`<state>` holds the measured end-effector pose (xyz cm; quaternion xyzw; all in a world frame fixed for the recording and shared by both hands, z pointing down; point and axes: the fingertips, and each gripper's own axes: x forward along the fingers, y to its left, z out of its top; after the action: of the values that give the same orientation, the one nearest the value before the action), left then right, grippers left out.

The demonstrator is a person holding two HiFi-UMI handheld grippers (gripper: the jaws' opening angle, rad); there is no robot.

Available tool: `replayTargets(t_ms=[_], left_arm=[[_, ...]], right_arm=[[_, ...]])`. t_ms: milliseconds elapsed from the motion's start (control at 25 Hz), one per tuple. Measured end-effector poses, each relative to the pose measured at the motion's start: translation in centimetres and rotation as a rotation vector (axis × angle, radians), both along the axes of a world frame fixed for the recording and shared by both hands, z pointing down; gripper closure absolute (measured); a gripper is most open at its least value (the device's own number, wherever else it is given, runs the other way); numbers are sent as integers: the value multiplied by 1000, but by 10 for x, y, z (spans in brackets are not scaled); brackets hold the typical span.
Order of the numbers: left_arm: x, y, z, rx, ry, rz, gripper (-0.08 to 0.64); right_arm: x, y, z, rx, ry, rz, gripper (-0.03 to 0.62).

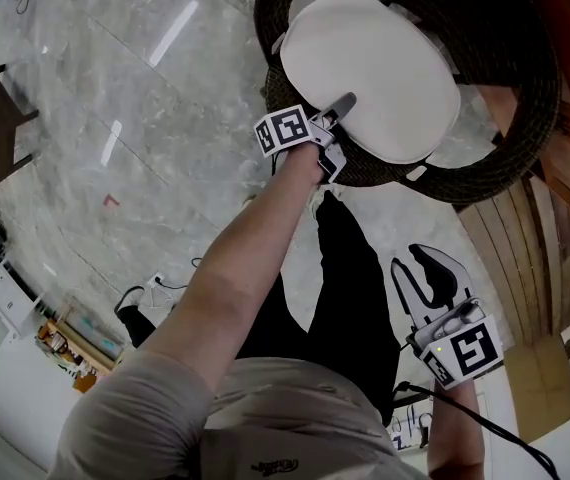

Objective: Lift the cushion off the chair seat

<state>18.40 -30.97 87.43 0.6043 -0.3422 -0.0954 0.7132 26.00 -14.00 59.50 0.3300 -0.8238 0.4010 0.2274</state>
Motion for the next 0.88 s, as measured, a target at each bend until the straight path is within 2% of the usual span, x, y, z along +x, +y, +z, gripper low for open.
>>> replayTargets(t_ms=[240,440,880], left_arm=[[4,3,-26,35,27,6,480],[7,4,-46,52,22,13,492],[-36,49,-115,76,40,44,500]], right_arm=[[-6,-4,-13,32,-3,2,468],[-3,-2,-22,50,3,21,469],[-35,17,-69,123,-3,28,477]])
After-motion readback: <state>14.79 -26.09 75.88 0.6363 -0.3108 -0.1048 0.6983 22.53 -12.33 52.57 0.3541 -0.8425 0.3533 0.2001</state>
